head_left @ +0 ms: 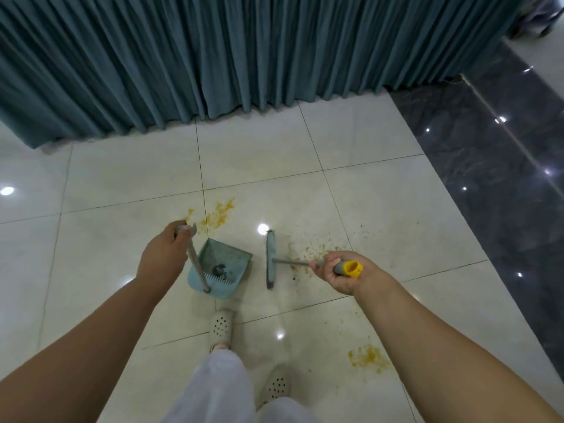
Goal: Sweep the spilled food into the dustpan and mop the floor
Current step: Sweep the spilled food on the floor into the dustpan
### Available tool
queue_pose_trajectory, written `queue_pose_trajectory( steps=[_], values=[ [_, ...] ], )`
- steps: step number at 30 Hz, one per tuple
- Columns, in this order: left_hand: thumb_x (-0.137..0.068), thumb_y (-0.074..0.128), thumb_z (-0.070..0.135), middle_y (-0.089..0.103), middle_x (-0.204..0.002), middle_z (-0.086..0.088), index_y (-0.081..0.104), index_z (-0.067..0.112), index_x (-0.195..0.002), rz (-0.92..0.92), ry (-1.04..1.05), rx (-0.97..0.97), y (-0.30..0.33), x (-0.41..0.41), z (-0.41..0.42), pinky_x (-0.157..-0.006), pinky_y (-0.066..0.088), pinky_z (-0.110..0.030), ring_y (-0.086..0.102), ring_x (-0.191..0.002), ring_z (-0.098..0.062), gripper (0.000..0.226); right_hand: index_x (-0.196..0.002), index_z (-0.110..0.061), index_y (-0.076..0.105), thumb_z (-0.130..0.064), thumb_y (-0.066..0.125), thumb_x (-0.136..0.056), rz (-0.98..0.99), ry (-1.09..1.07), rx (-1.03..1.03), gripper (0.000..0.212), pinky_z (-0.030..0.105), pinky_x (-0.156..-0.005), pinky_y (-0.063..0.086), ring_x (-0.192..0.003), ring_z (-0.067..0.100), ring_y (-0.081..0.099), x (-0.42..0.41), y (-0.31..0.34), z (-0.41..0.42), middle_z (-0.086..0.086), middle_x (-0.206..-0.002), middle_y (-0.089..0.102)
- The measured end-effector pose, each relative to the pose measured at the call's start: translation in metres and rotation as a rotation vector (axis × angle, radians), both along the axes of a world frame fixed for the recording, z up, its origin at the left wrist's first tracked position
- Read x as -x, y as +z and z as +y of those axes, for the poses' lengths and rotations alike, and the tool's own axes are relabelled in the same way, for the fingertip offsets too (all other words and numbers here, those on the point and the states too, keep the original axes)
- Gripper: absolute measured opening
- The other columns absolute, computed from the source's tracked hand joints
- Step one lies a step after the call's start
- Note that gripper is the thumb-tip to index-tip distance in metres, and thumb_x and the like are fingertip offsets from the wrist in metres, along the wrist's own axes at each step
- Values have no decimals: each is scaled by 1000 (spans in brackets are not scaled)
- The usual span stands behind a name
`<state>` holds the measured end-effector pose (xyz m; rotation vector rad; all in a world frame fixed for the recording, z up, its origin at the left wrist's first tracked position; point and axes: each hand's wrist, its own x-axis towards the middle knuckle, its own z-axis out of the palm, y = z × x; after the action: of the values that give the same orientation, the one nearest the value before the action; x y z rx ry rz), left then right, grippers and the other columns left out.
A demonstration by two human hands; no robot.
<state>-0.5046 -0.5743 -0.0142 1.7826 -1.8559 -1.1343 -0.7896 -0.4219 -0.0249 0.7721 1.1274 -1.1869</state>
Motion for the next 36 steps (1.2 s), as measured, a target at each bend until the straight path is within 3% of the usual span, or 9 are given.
queue_pose_trajectory(
  steps=[7,9,11,14,18,20,26,30,36],
  values=[
    [-89,35,41,54,-70,-5,56,22,-99,-46,26,-1,11,-9,-81,-72,50,-44,50,-66,-26,30,-97,13,41,4,41,-95,-89,22,50,9,15,-26,39,-29,22,49,-43,0,-69,31,-92,47],
    [-91,35,39,55,-70,-8,58,19,-100,-58,23,-13,10,-13,-101,-65,46,-39,49,-61,-26,32,-94,12,42,3,40,-96,-125,9,59,9,15,-27,40,-54,20,62,-57,-6,-92,31,-91,47],
    [-91,36,38,55,-70,-9,59,16,-97,-66,5,-26,10,-15,-120,-63,42,-35,49,-60,-26,32,-95,9,42,3,41,-96,-161,-25,55,7,15,-27,41,-82,10,58,-70,-12,-116,31,-91,47],
    [-90,39,37,56,-69,-9,61,15,-94,-96,-44,-45,9,-14,-146,-61,42,-33,49,-58,-25,32,-93,9,44,2,43,-97,-168,-60,35,8,15,-29,42,-102,4,55,-85,-22,-145,30,-89,46],
    [-89,42,38,58,-69,-16,59,9,-88,-103,-130,-34,5,-13,-170,-57,41,-35,48,-54,-24,34,-89,9,44,2,39,-98,-137,-93,31,12,16,-25,38,-38,22,55,-84,-26,-162,28,-86,45],
    [-88,39,39,62,-76,-20,57,18,-85,-102,-161,-18,5,-11,-178,-57,43,-36,50,-57,-25,28,-93,8,44,1,39,-98,-105,-130,16,10,16,-25,37,-22,21,46,-74,-25,-163,27,-85,46],
    [-93,31,36,58,-71,-10,56,15,-89,-136,-219,0,-2,10,-191,-64,48,-37,55,-65,-28,32,-118,1,38,-2,40,-99,-33,-300,-32,19,16,-25,38,-21,20,45,-37,-20,-153,26,-89,44],
    [-94,30,36,58,-73,-9,54,17,-86,-155,-267,9,-8,27,-191,-59,38,-33,57,-74,-29,31,-126,-5,41,-3,41,-100,7,-437,-57,27,15,-25,36,-22,22,46,-21,-14,-138,29,-99,43],
    [-96,30,34,64,-87,-14,59,10,-96,-139,-300,42,-9,42,-198,-68,40,-34,57,-79,-29,37,-146,0,30,4,34,-99,132,-418,-134,47,14,-26,36,-27,18,48,-18,-5,-129,30,-91,43]
  ],
)
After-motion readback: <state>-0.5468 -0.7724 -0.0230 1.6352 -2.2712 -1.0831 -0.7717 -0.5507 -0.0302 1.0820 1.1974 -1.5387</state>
